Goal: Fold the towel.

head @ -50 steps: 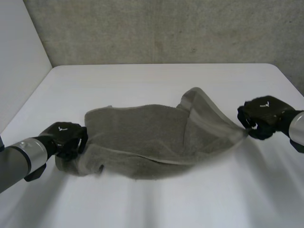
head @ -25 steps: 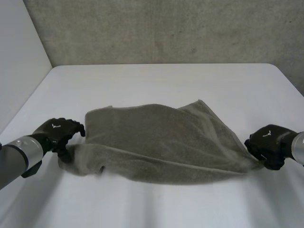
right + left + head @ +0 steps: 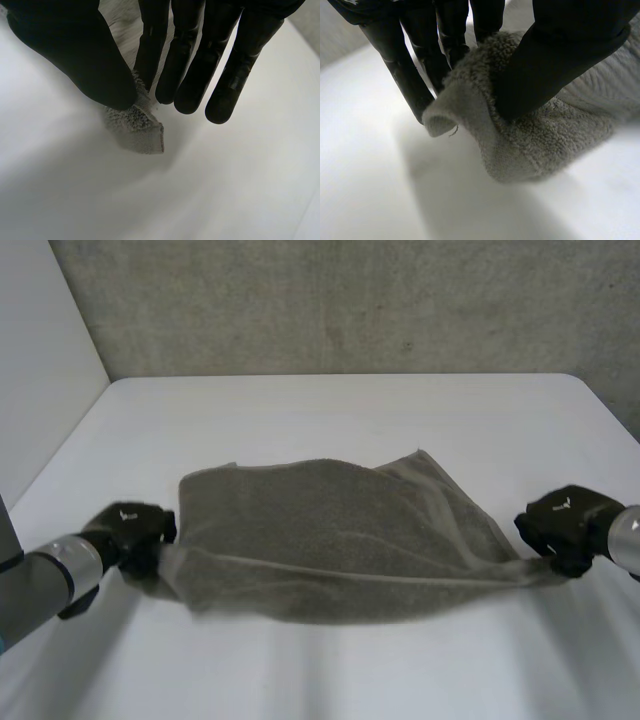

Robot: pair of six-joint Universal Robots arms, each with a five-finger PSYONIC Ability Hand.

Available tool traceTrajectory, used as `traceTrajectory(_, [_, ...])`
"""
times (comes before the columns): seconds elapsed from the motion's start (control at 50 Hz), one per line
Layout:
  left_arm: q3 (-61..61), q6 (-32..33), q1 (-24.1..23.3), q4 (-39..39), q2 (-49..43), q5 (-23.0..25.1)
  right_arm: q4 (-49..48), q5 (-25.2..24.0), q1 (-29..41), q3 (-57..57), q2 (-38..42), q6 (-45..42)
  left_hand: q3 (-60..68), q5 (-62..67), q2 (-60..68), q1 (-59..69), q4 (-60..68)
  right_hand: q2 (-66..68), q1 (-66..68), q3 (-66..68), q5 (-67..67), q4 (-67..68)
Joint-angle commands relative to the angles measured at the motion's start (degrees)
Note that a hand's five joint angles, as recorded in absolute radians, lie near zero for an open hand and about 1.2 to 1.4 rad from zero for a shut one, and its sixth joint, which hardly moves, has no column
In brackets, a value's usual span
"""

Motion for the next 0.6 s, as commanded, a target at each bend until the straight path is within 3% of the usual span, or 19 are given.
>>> traceTrajectory(0.02, [7.58, 0.01, -2.07, 9.95, 1.19, -2.53, -3.02, 1.83, 6.36, -11.7, 5.18, 2.48, 12.84, 13.58, 12.66, 14.61, 12.66, 12.86, 23.99, 12.05, 15.17, 11.65])
traceTrajectory(0.08, [13.11, 0.01, -3.39, 15.13, 0.49, -4.73, -7.77, 5.17, 9.88, -20.13, 7.82, 6.17, 12.84, 13.58, 12.66, 14.61, 12.66, 12.86, 23.99, 12.05, 15.17, 11.65])
traceTrajectory(0.12, [19.41, -0.51, -3.91, 22.39, -0.91, -6.04, -17.12, 9.1, 11.89, -29.58, 9.92, 9.93, 12.84, 13.58, 12.66, 14.61, 12.66, 12.86, 23.99, 12.05, 15.17, 11.65])
traceTrajectory(0.14, [19.44, -0.52, -3.92, 22.43, -0.92, -6.05, -17.17, 9.12, 11.9, -29.63, 9.93, 9.95, 12.84, 13.58, 12.66, 14.61, 12.66, 12.86, 23.99, 12.05, 15.17, 11.65])
traceTrajectory(0.2, [25.3, -0.96, -4.97, 31.61, -2.49, -6.39, -30.55, 12.36, 13.04, -36.45, 10.63, 14.67, 12.84, 13.58, 12.66, 14.61, 12.66, 12.86, 23.99, 12.05, 15.17, 11.65])
traceTrajectory(0.22, [27.16, -1.39, -5.58, 36.96, -2.67, -6.57, -37.4, 13.77, 13.65, -37.18, 10.02, 17.83, 12.84, 13.58, 12.66, 14.61, 12.66, 12.86, 23.99, 12.05, 15.17, 11.65])
traceTrajectory(0.24, [27.18, -1.4, -5.59, 37.02, -2.68, -6.57, -37.47, 13.78, 13.66, -37.18, 10.02, 17.86, 12.84, 13.58, 12.66, 14.61, 12.66, 12.86, 23.99, 12.05, 15.17, 11.65])
traceTrajectory(0.28, [27.44, -3.32, -6.46, 48.39, -2.59, -6.75, -50.33, 16.4, 14.27, -35.53, 6.96, 23.89, 12.84, 13.58, 12.66, 14.61, 12.66, 12.86, 23.99, 12.05, 15.17, 11.65])
traceTrajectory(0.32, [26.83, -4.64, -6.9, 53.06, -2.41, -7.27, -53.96, 16.85, 14.45, -33.34, 5.11, 25.93, 12.84, 13.58, 12.66, 14.61, 12.66, 12.86, 23.99, 12.05, 15.17, 11.65])
traceTrajectory(0.38, [23.86, -7.45, -7.34, 57.22, -1.19, -8.94, -54.7, 16.16, 14.19, -28.94, 2.73, 27.0, 12.84, 13.58, 12.66, 14.61, 12.66, 12.86, 23.99, 12.05, 15.17, 11.65])
traceTrajectory(0.46, [19.35, -8.96, -6.73, 55.91, 1.72, -9.21, -53.12, 14.22, 14.45, -24.26, 1.76, 26.91, 12.84, 13.58, 12.66, 14.61, 12.66, 12.86, 23.99, 12.05, 15.17, 11.65])
traceTrajectory(0.56, [11.62, -9.04, -6.38, 51.96, 3.04, -8.68, -43.45, 9.56, 13.83, -18.55, 1.49, 26.91, 12.84, 13.58, 12.66, 14.61, 12.66, 12.86, 23.99, 12.05, 15.17, 11.65])
traceTrajectory(0.6, [5.94, -8.6, -4.89, 47.5, 3.12, -6.32, -34.01, 6.41, 13.75, -15.14, 1.32, 26.3, 12.84, 13.58, 12.66, 14.61, 12.66, 12.86, 23.99, 12.05, 15.17, 11.65])
